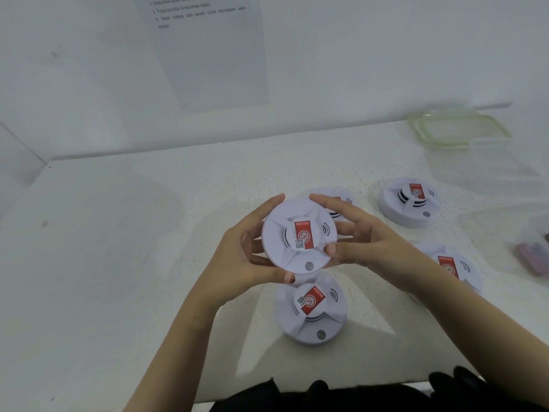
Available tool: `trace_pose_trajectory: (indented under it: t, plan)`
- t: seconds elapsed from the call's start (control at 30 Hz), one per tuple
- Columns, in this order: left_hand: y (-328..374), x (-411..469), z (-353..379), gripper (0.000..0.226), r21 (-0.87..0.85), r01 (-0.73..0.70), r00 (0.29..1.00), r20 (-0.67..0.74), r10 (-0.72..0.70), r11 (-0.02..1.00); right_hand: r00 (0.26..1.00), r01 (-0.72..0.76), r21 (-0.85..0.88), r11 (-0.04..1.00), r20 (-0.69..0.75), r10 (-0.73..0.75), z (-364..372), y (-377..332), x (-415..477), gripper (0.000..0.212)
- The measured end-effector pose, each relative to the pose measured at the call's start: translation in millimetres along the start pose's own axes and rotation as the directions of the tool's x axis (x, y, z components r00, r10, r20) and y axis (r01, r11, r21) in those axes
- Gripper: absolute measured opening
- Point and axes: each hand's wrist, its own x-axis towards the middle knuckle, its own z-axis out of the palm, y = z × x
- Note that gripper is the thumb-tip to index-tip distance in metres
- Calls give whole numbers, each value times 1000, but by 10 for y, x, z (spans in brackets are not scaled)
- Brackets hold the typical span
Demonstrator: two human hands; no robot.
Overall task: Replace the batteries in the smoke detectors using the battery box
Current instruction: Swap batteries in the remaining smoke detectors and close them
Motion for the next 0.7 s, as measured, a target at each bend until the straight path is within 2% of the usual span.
trace_pose_trajectory:
  t: [0.7]
  plan:
    - [-9, 12, -32, 97, -1, 13, 999, 36, -13, 1000, 999, 4, -10, 1000, 36, -3, -91, 26, 38, 61]
